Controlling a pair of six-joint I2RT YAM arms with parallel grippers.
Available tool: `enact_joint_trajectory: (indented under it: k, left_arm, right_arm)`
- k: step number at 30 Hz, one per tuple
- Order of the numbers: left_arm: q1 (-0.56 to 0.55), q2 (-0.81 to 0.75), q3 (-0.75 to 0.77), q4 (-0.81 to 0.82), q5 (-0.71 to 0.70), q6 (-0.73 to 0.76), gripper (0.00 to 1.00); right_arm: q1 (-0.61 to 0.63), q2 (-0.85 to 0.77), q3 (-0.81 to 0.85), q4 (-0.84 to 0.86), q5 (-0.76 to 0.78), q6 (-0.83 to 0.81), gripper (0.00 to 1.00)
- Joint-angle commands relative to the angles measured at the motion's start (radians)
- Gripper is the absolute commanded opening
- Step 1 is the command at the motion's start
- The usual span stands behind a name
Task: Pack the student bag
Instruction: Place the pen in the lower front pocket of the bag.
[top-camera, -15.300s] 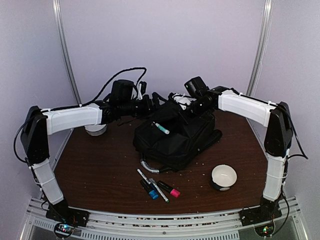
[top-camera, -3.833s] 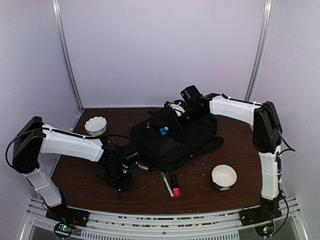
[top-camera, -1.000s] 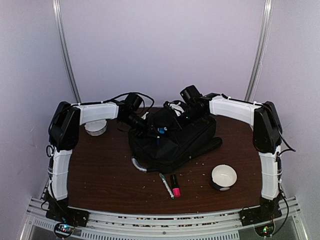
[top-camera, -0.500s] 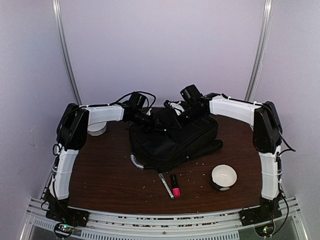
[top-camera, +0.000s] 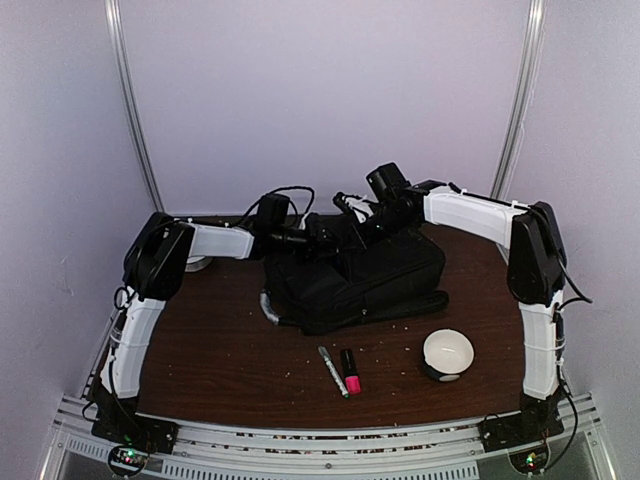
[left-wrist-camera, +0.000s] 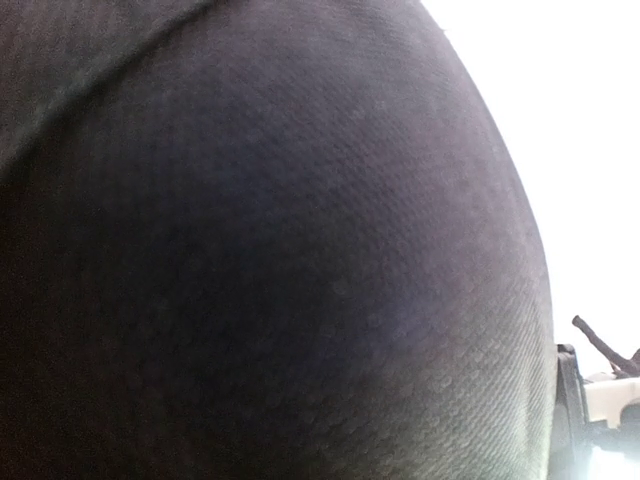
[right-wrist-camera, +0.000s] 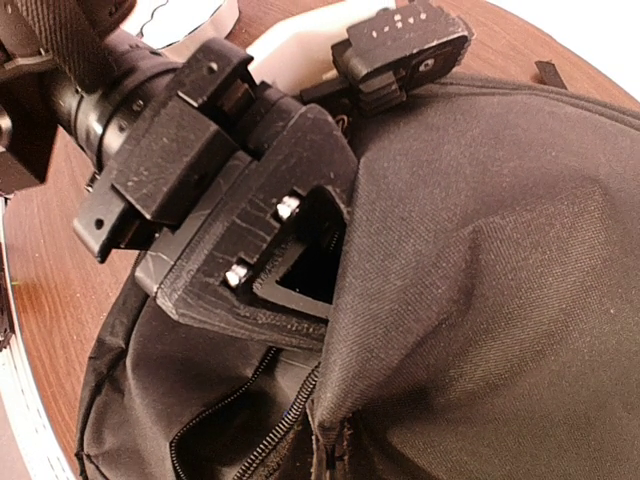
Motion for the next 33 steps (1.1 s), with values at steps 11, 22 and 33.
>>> enact_joint_trajectory:
  k: [11,22,33]
  left_arm:
    - [-0.064,-0.249,-0.079,-0.2,-0.045,0.212,0.39]
    - [-0.064,-0.349,-0.173,-0.372,-0.159,0.338,0.43]
    - [-0.063,-0.506,-0.168,-0.702,-0.341,0.65,0.43]
  right_arm:
    - [0.042,0.03,0.008,-0.068,-0.117,-0.028,0.0]
    - [0.04,0.052,0.005,-0.075,-0.04,-0.022,0.01]
    - [0.046,-0.075,-0.03,-0.066,-0.075,-0.028,0.24]
